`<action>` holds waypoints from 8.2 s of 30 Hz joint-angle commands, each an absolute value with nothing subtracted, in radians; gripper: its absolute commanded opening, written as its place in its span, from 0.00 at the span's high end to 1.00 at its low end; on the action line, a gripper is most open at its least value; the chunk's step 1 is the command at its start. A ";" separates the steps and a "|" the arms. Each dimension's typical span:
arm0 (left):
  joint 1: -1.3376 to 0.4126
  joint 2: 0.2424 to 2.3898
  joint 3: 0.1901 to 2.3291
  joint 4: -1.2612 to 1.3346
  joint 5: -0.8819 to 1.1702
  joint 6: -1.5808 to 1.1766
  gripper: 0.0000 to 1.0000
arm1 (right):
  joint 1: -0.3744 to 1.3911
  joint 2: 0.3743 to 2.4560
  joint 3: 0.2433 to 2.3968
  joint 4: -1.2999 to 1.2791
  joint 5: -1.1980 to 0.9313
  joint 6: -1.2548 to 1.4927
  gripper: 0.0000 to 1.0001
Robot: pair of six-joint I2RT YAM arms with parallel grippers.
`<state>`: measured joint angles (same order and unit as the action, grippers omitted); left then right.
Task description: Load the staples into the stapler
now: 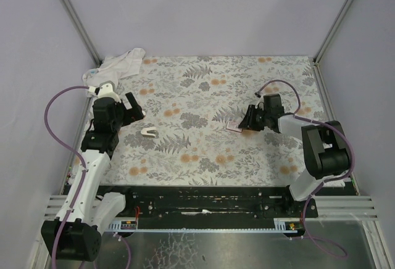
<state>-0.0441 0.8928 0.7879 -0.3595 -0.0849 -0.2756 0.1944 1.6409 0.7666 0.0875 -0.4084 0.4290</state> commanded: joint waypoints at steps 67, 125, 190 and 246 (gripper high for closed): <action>-0.698 2.083 1.404 -0.157 0.326 0.188 0.09 | 0.322 0.837 0.619 -0.156 -0.094 0.379 0.01; -0.873 1.885 1.052 -0.115 0.228 0.235 0.52 | 0.295 1.413 0.635 0.068 -0.538 0.510 0.47; -0.887 1.918 1.077 -0.138 0.221 0.270 0.58 | 0.282 1.791 0.752 0.153 -0.922 0.423 0.73; -0.890 1.566 0.702 0.258 -0.065 -1.000 0.58 | 0.241 1.585 0.526 0.328 -0.672 0.522 1.00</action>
<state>-0.8955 1.5387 0.7181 0.0860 -0.0849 -0.8383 0.2440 1.6070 0.5312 0.2977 -0.6964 0.5201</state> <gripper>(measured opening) 0.436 0.010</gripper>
